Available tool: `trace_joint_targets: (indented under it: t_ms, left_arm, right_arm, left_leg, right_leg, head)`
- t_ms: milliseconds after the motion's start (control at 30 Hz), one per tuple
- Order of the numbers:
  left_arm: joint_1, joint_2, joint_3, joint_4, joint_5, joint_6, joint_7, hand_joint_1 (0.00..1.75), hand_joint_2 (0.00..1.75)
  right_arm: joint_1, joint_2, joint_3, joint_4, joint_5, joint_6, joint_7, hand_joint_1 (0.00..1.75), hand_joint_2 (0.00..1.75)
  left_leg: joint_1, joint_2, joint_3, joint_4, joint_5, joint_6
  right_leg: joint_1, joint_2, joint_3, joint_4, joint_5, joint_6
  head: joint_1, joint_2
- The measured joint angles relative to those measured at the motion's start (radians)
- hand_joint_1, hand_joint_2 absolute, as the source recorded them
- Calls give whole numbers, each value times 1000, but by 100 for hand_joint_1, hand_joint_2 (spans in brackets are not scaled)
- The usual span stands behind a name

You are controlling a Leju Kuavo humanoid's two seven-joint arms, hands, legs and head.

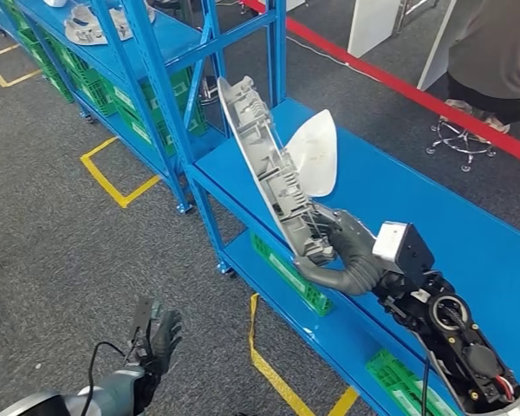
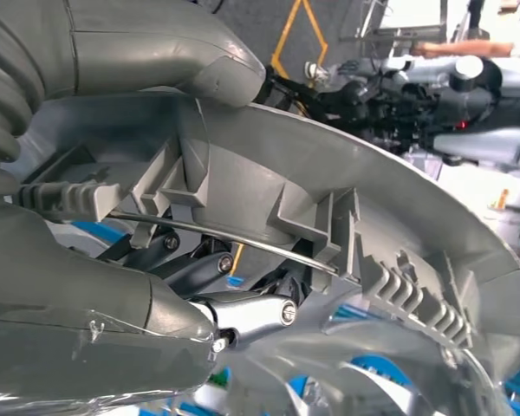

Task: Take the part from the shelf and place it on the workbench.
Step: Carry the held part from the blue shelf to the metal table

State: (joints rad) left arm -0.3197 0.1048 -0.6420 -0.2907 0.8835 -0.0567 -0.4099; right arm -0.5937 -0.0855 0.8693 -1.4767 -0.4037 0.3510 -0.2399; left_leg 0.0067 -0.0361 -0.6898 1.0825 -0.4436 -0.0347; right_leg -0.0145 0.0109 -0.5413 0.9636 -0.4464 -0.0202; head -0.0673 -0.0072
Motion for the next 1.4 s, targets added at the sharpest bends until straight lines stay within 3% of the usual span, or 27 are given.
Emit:
trace_joint_targets:
  t_ms: [67, 100, 133, 200, 267, 300, 367, 400, 467, 533, 567, 600, 633, 667, 733, 767, 833, 900, 967, 1033, 1100, 1133, 1167, 1233, 1300, 1333, 1400]
  left_arm:
    - [1, -2, 0, 0, 12, -8, 4, 0, 0]
    - [3, -2, 0, 0, 14, -10, 3, 0, 0]
    - [5, -3, 0, 0, 15, -12, 2, 0, 0]
    - [4, -3, 0, 0, 16, -13, 2, 0, 0]
    - [1, -3, 0, 0, 17, -13, 1, 0, 0]
    - [0, -4, 0, 0, 17, -14, 1, 0, 0]
    - [0, -4, 0, 0, 17, -14, 0, 0, 0]
    - [1, -4, 0, 0, 17, -14, 0, 0, 0]
    - [1, -3, 0, 0, 17, -14, 0, 0, 0]
    - [-2, -3, 0, 0, 18, -16, 0, 0, 0]
    - [-2, -4, 0, 0, 19, -18, 2, 0, 0]
    - [-2, -4, 0, 0, 21, -22, 4, 0, 0]
    - [0, -4, 0, 0, 23, -25, 6, 0, 0]
    - [1, -4, 0, 0, 24, -27, 8, 0, 0]
    - [1, -7, 0, 0, 25, -28, 9, 0, 0]
    - [0, -8, 0, 0, 24, -28, 9, 0, 0]
    - [0, -9, 0, 0, 23, -26, 9, 0, 0]
    - [4, -8, 0, 0, 21, -19, 7, 0, 0]
    - [5, -6, 0, 1, 17, -9, 4, 0, 0]
    - [1, -4, 0, 1, 8, 6, 0, 0, 0]
    - [1, -4, 0, 1, -1, 21, -2, 0, 0]
    - [2, -3, 0, 1, -5, 25, -3, 0, 0]
    - [3, -2, 0, 1, -5, 27, -3, 0, 0]
    - [3, 2, 0, 1, 1, 22, -3, 0, 0]
    - [3, 5, 0, 1, 11, 13, -3, 0, 0]
    - [4, 5, 0, 1, 15, 9, -2, 0, 0]
    - [7, 8, 0, 1, 16, 5, -2, 0, 0]
  right_arm:
    - [1, 0, -1, 0, 0, -3, 1, 175, 175]
    - [2, 0, -1, 0, 0, -4, 2, 175, 175]
    - [4, 0, -1, 1, 0, -4, 3, 175, 175]
    - [5, 0, -1, 1, 0, -4, 4, 175, 175]
    - [5, 0, -2, 1, 0, -4, 4, 175, 175]
    - [4, 0, -2, 0, 0, -4, 5, 175, 175]
    - [4, 0, -3, 0, 0, -4, 5, 175, 175]
    - [4, 0, -3, 0, 0, -4, 5, 175, 175]
    - [4, 0, -3, 0, 0, -4, 5, 175, 175]
    - [5, 0, -3, 0, 0, -4, 5, 175, 175]
    - [6, 0, -3, 0, 0, -4, 6, 175, 175]
    - [8, 0, -3, 1, 0, -5, 6, 175, 175]
    - [9, 0, -3, 1, 0, -6, 7, 175, 175]
    - [10, 0, -3, 1, 0, -7, 8, 175, 175]
    - [10, 0, -3, 1, 0, -9, 9, 175, 175]
    - [9, 0, -3, 0, -1, -9, 8, 175, 175]
    - [7, 0, -3, 0, -1, -9, 8, 175, 175]
    - [6, 0, -3, 0, -2, -10, 9, 175, 175]
    - [4, 0, -3, 0, -2, -11, 9, 175, 175]
    - [2, 0, -3, 0, -2, -12, 7, 175, 175]
    - [1, 0, -2, 0, -2, -13, 6, 175, 175]
    - [1, 0, -2, 0, -2, -13, 6, 175, 175]
    - [1, 0, -2, 1, -1, -13, 6, 175, 175]
    - [0, 1, -2, 1, -2, -12, 6, 175, 175]
    - [-1, 1, -2, 0, -2, -13, 7, 175, 175]
    - [-2, 2, -2, 0, -2, -13, 8, 175, 175]
    - [-2, 2, -2, 0, -2, -13, 8, 175, 175]
  left_leg:
    - [5, 22, -69, 132, -47, -8]
    - [8, 26, -87, 162, -50, -11]
    - [10, 29, -84, 152, -35, -12]
    - [12, 49, -21, 29, 28, -13]
    - [5, 79, 43, -92, 66, -6]
    - [1, 85, 58, -119, 70, 1]
    - [-4, 69, 60, -126, 67, 17]
    - [-3, 60, 62, -127, 66, 23]
    - [0, 43, 67, -131, 67, 34]
    - [-1, 24, 69, -132, 66, 43]
    - [-2, 14, 70, -131, 65, 46]
    - [-4, 2, 71, -131, 64, 47]
    - [-5, -11, 73, -130, 64, 48]
    - [-6, -25, 75, -129, 63, 48]
    - [-7, -50, 77, -128, 62, 46]
    - [-7, -62, 75, -126, 62, 43]
    - [-2, -83, 65, -125, 67, 33]
    - [2, -94, 57, -126, 71, 22]
    - [-2, -53, 39, -89, 47, 13]
    - [-2, 3, -18, 25, -10, 4]
    - [5, 21, -77, 139, -46, -6]
    - [9, 25, -85, 150, -40, -9]
    - [12, 31, -71, 120, -18, -12]
    - [16, 61, 2, -18, 40, -15]
    - [11, 84, 54, -115, 68, -6]
    - [7, 85, 60, -128, 68, 1]
    - [5, 64, 62, -128, 68, 16]
  right_leg:
    - [3, -23, 0, 0, -1, -3]
    - [4, -34, 0, 0, -3, -3]
    - [4, -44, 0, 0, -4, -2]
    - [4, -63, 4, 0, -8, 3]
    - [9, -80, 8, 1, -16, 13]
    - [12, -87, 10, 1, -19, 18]
    - [14, -103, 16, 1, -26, 29]
    - [11, -102, 16, 4, -32, 34]
    - [6, -72, -7, 57, -68, 42]
    - [5, -31, -70, 191, -131, 42]
    - [6, -22, -106, 260, -153, 42]
    - [6, -17, -131, 302, -158, 40]
    - [7, -14, -138, 306, -143, 37]
    - [7, -10, -127, 268, -109, 33]
    - [7, 26, -73, 132, -28, 22]
    - [5, 47, -48, 73, -5, 18]
    - [6, 70, -25, 24, 3, 15]
    - [6, 49, -16, 10, 5, 11]
    - [3, 25, -7, -5, 11, 3]
    - [4, 0, -3, -11, 14, -3]
    - [6, -26, -3, -11, 12, -5]
    - [6, -39, -3, -11, 11, -4]
    - [5, -50, -3, -11, 9, -3]
    - [7, -71, -1, -7, 4, 5]
    - [11, -87, 1, -4, -4, 17]
    - [14, -94, 3, -3, -8, 23]
    - [12, -107, 9, -4, -15, 34]
  head:
    - [-3, 0]
    - [-4, 0]
    - [-5, 0]
    - [-9, 0]
    - [-14, 0]
    - [-12, 0]
    - [-4, 0]
    - [-2, 0]
    - [3, 0]
    - [10, 0]
    - [12, 0]
    - [13, 0]
    - [13, 0]
    - [14, 0]
    - [15, 0]
    - [15, 0]
    - [15, 0]
    - [14, 0]
    - [8, 0]
    - [1, 0]
    - [-1, 0]
    - [-3, 0]
    - [-5, 0]
    - [-8, 0]
    - [-10, 0]
    - [-9, 0]
    - [-3, 0]
